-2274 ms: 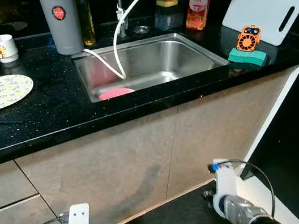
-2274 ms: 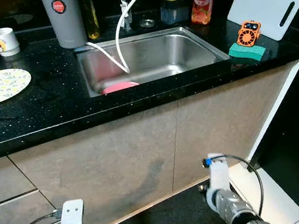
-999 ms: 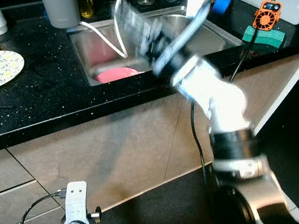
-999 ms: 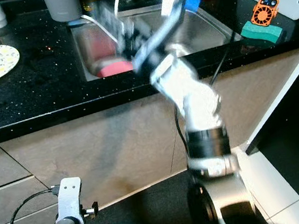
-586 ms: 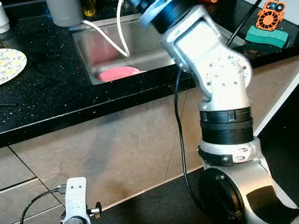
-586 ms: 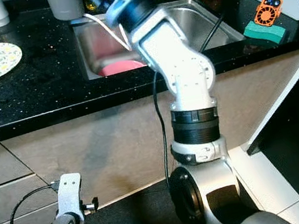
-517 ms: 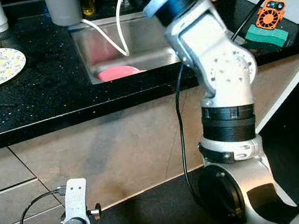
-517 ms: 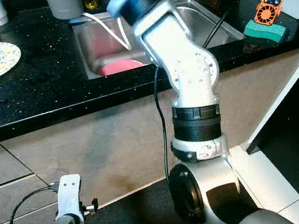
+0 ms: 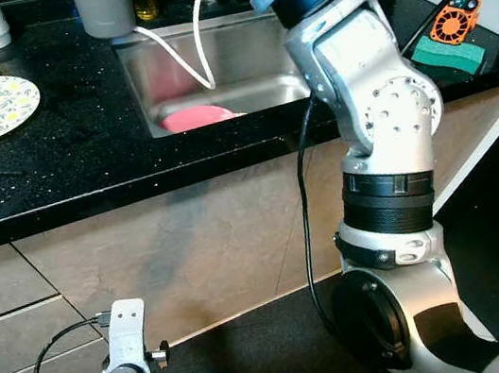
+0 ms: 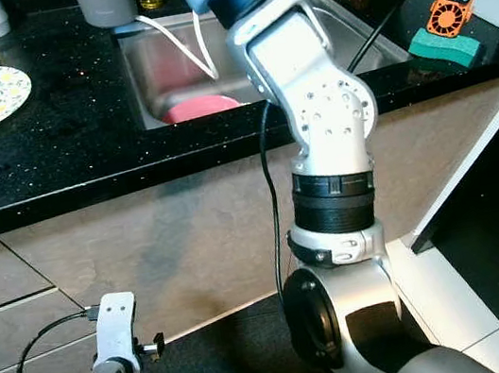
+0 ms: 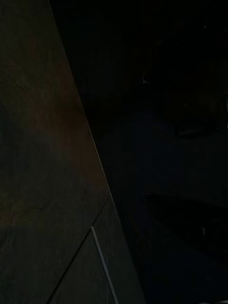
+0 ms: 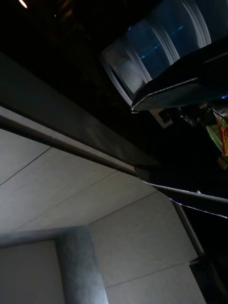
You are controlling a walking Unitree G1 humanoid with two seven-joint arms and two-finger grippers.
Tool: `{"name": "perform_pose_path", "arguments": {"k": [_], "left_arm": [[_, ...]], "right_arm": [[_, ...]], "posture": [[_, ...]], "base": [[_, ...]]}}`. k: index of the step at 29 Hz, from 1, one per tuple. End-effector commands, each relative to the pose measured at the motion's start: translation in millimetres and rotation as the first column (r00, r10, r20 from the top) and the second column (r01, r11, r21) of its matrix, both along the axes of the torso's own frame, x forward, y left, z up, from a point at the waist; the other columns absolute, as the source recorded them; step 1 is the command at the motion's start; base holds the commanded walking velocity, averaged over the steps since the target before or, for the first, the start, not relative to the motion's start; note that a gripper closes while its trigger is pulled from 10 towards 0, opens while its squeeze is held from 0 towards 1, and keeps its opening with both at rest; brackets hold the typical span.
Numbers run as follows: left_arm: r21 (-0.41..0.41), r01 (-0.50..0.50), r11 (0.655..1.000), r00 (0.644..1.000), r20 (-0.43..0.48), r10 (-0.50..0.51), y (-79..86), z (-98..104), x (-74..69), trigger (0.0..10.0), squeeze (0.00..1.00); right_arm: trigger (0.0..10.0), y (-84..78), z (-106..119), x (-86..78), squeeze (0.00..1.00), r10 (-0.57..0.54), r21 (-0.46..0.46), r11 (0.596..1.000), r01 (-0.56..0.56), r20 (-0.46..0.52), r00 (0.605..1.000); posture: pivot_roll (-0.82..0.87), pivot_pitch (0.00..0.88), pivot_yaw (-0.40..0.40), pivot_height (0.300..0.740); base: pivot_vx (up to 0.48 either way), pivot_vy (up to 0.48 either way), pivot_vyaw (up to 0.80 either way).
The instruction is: Kitchen organization
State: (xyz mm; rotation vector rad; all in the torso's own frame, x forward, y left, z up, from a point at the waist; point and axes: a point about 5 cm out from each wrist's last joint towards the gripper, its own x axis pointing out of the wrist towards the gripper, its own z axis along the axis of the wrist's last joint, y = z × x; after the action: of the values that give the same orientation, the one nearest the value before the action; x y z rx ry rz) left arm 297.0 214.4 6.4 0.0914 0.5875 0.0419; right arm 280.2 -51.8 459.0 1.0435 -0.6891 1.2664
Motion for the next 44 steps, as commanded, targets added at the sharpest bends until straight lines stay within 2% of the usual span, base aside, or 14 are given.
{"name": "perform_pose_path", "arguments": {"k": [1,10,15,18,22,25,26,27,30,32,35,38,40,44], "left_arm": [[0.017,0.004,1.0,0.999,-0.044,-0.003,3.2,-7,-7.6,10.0,0.0],[0.021,0.001,1.0,0.999,-0.044,0.0,5.8,-7,-7.7,10.0,0.0],[0.024,0.002,1.0,0.999,-0.044,-0.001,5.9,-6,-7.1,10.0,0.0],[0.027,0.006,1.0,0.999,-0.042,-0.004,6.8,-5,-6.2,10.0,0.0],[0.033,0.01,0.999,0.999,-0.041,-0.009,7.5,-5,-5.8,10.0,0.0],[0.033,0.009,0.999,0.999,-0.041,-0.007,8.2,-5,-6.5,10.0,0.0],[0.032,0.008,0.999,0.999,-0.041,-0.007,8.0,-6,-7.1,10.0,0.0],[0.032,0.006,0.999,0.999,-0.039,-0.004,7.7,-7,-8.4,10.0,0.0],[0.029,-0.002,1.0,0.999,-0.037,0.003,7.8,-8,-9.8,10.0,0.0],[0.025,-0.004,1.0,0.999,-0.033,0.005,8.1,-8,-11.1,10.0,0.0],[0.032,0.006,0.999,1.0,-0.03,-0.005,7.3,-9,-12.5,10.0,0.0],[0.037,0.011,0.999,0.999,-0.032,-0.01,7.1,-10,-13.0,10.0,0.0],[0.037,0.013,0.999,0.999,-0.032,-0.012,6.2,-12,-15.1,10.0,0.0],[0.036,0.018,0.999,0.999,-0.029,-0.017,5.4,-12,-16.2,10.0,0.0]], "right_arm": [[10.0,-1.5,9,-13.1,0.0,0.019,0.016,1.0,-0.02,0.059,0.998],[10.0,0.3,11,-17.6,0.0,0.033,0.006,0.999,-0.034,0.095,0.995],[10.0,-2.8,7,-9.7,0.0,0.013,0.006,1.0,-0.013,0.026,1.0],[10.0,2.4,9,-16.6,0.0,0.03,-0.016,0.999,-0.029,0.101,0.994],[10.0,-0.8,12,-19.5,0.0,-0.01,0.008,1.0,0.009,0.103,0.995],[10.0,-9.9,6,-4.1,0.0,-0.134,-0.025,0.991,0.134,0.005,0.991],[10.0,-13.3,0,5.1,0.0,-0.205,-0.082,0.976,0.202,-0.031,0.978],[10.0,-18.3,-15,24.2,0.0,-0.353,-0.223,0.918,0.327,-0.088,0.931],[10.0,-20.7,-26,35.1,0.0,-0.429,-0.302,0.874,0.38,-0.113,0.896],[10.0,-41.8,-99,56.7,0.0,-0.488,-0.386,0.832,0.398,-0.167,0.857],[10.0,-57.8,-156,62.6,0.0,-0.541,-0.473,0.785,0.4,-0.209,0.815],[10.0,-60.6,-165,64.5,0.0,-0.563,-0.494,0.77,0.404,-0.23,0.794],[10.0,-69.0,-195,66.1,0.0,-0.616,-0.537,0.739,0.407,-0.294,0.731],[10.0,-75.5,-214,64.4,0.0,-0.651,-0.566,0.713,0.415,-0.313,0.692]], "posture": [[0.01,0.26,-0.067,0.74],[0.01,0.259,-0.066,0.74],[0.02,0.252,-0.066,0.74],[0.02,0.249,-0.059,0.74],[0.02,0.242,-0.055,0.74],[0.01,0.233,-0.052,0.74],[0.01,0.228,-0.055,0.74],[0.01,0.224,-0.052,0.74],[0.01,0.222,-0.05,0.74],[0.01,0.218,-0.054,0.74],[0.0,0.208,-0.063,0.74],[0.0,0.208,-0.063,0.74],[0.0,0.195,-0.063,0.74],[0.0,0.182,-0.061,0.74]], "base": [[0.0,0.0,0.0],[0.0,0.0,0.0],[0.0,0.0,0.0],[0.0,0.0,0.0],[0.0,0.0,0.0],[0.0,0.0,0.0],[0.0,0.0,0.0],[0.0,0.0,0.0],[0.0,0.0,0.0],[0.0,0.0,0.0],[0.0,0.0,0.0],[0.0,0.0,0.0],[0.0,0.0,0.0],[0.0,0.0,0.0]]}}
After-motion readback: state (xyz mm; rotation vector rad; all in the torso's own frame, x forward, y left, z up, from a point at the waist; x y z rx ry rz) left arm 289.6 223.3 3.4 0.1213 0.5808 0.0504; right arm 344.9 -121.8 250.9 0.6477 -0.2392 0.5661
